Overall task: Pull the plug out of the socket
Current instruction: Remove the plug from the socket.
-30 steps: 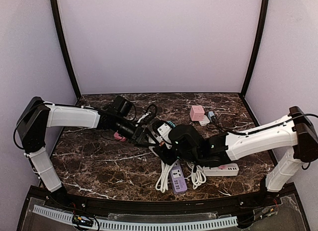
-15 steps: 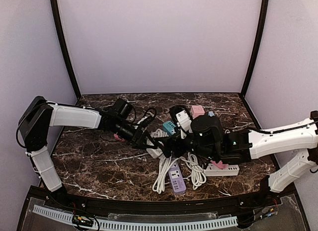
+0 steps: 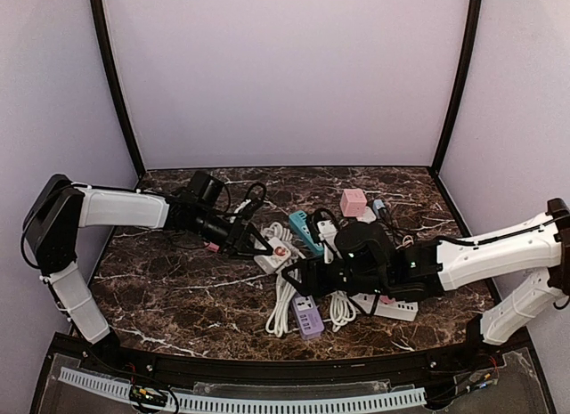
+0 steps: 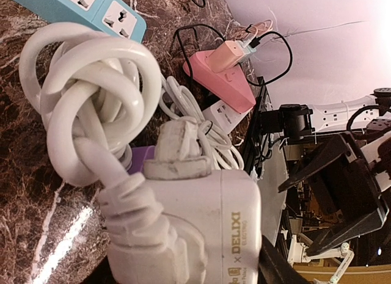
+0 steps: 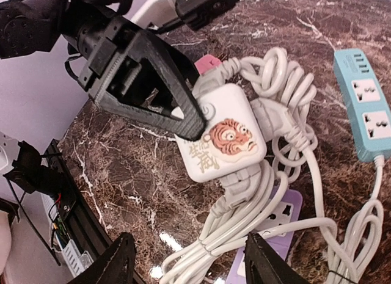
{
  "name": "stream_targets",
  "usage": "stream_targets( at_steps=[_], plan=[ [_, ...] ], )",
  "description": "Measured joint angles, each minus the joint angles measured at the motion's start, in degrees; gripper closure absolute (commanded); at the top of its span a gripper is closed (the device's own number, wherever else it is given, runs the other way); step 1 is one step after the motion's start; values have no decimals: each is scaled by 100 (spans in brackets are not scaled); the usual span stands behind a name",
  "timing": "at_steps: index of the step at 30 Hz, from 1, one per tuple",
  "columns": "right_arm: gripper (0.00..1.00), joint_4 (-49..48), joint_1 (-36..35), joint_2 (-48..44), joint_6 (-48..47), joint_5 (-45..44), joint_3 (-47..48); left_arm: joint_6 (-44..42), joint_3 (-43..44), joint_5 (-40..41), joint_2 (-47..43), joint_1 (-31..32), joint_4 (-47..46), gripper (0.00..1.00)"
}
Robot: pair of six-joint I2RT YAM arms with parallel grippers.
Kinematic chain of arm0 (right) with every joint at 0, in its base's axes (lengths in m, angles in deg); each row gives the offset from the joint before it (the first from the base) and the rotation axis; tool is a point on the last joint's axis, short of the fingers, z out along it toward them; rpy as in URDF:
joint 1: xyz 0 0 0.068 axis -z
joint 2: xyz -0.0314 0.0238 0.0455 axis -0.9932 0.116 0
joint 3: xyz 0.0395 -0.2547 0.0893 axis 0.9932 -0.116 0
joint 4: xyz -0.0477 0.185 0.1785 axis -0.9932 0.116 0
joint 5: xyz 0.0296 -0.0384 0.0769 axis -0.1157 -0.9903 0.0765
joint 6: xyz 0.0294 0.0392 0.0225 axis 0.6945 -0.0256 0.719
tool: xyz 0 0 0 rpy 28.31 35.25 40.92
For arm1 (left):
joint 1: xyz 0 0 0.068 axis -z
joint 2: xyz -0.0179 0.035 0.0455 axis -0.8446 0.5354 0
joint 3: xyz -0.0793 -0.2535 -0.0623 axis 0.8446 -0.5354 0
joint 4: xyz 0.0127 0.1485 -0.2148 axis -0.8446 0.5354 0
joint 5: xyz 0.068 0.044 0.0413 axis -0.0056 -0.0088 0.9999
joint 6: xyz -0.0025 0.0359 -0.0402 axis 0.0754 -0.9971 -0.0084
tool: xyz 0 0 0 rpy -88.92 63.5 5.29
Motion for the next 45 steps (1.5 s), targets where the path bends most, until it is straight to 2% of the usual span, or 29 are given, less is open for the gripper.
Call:
stream_targets(
  at_steps=[7, 12, 24, 35, 40, 45],
  plan=[
    [48, 42, 144, 603, 472, 415, 199, 90, -20, 7, -55, -22, -52, 79],
    [56, 122, 249, 946, 815, 625, 385, 111, -20, 7, -55, -22, -52, 79],
    [59, 251, 516, 1545, 1255, 916, 831, 138, -33, 26, -57, -22, -52, 81],
    [61, 1005, 516, 2142, 1606, 612, 1506, 144, -74, 59, -72, -42, -92, 81],
    [69, 1250, 503, 2240, 1714, 426, 1668, 146, -85, 101, -72, -44, -138, 81],
    [91, 1270, 461, 2240, 1827, 212, 1676, 149, -85, 173, -72, -42, -219, 81]
  ],
)
